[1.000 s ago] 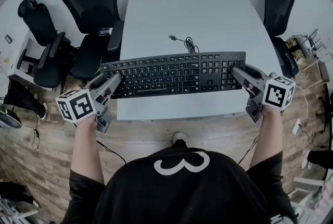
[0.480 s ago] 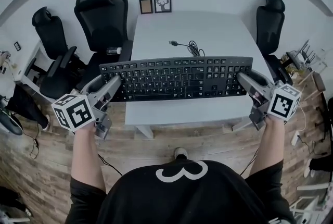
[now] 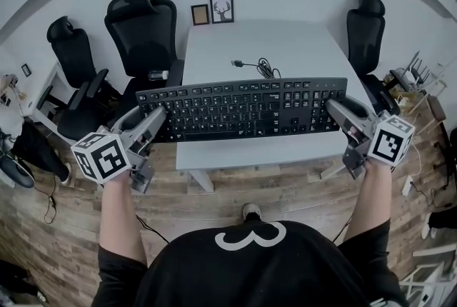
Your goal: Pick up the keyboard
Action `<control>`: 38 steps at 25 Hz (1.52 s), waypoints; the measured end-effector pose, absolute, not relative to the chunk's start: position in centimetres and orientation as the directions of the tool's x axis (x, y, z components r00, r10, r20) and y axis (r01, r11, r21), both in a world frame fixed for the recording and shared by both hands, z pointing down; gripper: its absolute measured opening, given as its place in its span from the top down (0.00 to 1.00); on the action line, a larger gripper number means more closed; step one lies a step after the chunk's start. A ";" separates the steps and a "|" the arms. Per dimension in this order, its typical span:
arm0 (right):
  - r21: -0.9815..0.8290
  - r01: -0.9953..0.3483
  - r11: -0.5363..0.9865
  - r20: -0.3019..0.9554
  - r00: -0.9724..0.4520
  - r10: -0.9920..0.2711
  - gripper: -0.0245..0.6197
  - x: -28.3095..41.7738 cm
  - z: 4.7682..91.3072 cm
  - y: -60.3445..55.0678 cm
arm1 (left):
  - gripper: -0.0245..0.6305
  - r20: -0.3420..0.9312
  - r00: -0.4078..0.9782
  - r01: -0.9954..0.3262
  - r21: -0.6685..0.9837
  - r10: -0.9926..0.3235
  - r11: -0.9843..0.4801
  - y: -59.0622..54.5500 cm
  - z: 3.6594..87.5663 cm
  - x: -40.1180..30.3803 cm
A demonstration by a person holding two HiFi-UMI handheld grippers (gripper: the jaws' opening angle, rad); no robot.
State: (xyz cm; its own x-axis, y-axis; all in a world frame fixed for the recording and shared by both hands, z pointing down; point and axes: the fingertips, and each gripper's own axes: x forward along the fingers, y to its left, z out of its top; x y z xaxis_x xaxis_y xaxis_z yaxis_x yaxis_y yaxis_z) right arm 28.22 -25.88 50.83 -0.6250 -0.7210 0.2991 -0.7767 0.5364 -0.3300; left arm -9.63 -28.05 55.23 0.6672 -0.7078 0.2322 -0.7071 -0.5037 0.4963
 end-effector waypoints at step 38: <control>-0.336 -0.773 0.539 0.295 -0.629 -0.719 0.69 28.3 50.8 -25.9 | 0.62 0.240 0.665 -0.706 0.509 -0.707 -0.492 -28.0 55.0 -9.6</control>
